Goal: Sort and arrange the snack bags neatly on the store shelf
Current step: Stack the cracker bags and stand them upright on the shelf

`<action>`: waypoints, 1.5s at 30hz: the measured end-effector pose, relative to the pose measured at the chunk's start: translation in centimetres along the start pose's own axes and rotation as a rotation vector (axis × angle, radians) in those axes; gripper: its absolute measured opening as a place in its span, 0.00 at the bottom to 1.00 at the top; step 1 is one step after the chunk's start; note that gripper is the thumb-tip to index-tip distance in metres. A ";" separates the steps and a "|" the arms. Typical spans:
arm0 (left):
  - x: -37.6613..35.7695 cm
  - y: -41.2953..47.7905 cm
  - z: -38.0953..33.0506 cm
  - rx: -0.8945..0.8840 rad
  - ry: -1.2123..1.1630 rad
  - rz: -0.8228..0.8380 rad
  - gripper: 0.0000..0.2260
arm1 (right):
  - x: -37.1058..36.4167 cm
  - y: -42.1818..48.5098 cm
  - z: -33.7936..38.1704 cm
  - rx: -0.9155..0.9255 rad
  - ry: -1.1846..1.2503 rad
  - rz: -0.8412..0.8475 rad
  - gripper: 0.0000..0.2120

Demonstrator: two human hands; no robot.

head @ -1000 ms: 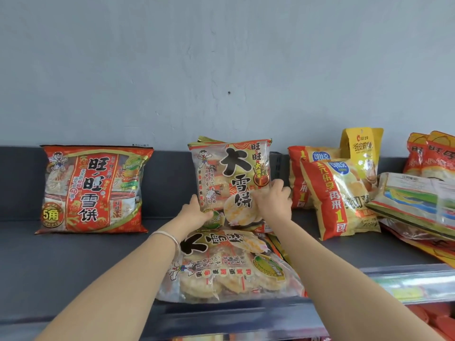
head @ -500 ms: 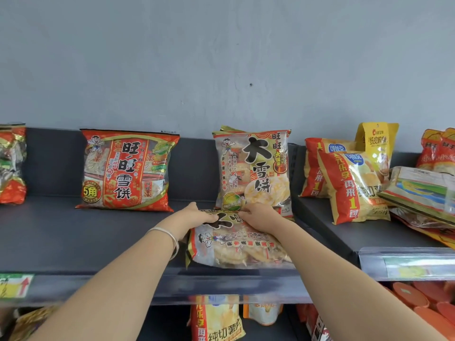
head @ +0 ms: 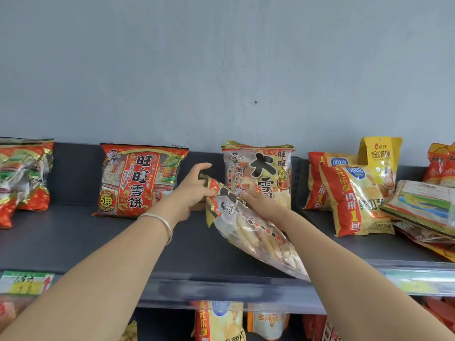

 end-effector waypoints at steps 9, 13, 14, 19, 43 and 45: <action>-3.5 0.0 -4.8 -0.143 -0.399 -0.053 0.19 | 4.0 -2.4 1.2 0.045 0.454 -0.005 0.26; -3.8 1.1 -8.5 -0.277 -0.245 -0.104 0.18 | 6.3 -2.1 0.7 0.062 0.517 -0.058 0.28; -3.7 1.2 -9.1 -0.306 -0.193 -0.100 0.18 | 6.9 -1.9 0.3 0.062 0.533 -0.069 0.31; -6.4 1.7 -9.8 -0.302 -0.143 0.088 0.17 | 8.5 -2.2 -1.7 0.086 0.682 -0.010 0.37; -11.3 4.7 3.4 -0.033 0.470 -0.082 0.51 | 8.0 0.4 -10.1 -0.170 0.826 -0.424 0.33; -10.8 5.1 3.4 -0.056 0.487 -0.096 0.50 | 7.8 0.6 -10.0 -0.168 0.762 -0.413 0.33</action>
Point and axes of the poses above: each hand's wrist, its own y-axis towards the middle knuckle, its own x-axis out of the back of the hand, z = x × y, the point moved 8 cm from there along y, towards the middle knuckle, and after that the axes turned 4 degrees about y, right-handed, at the moved point
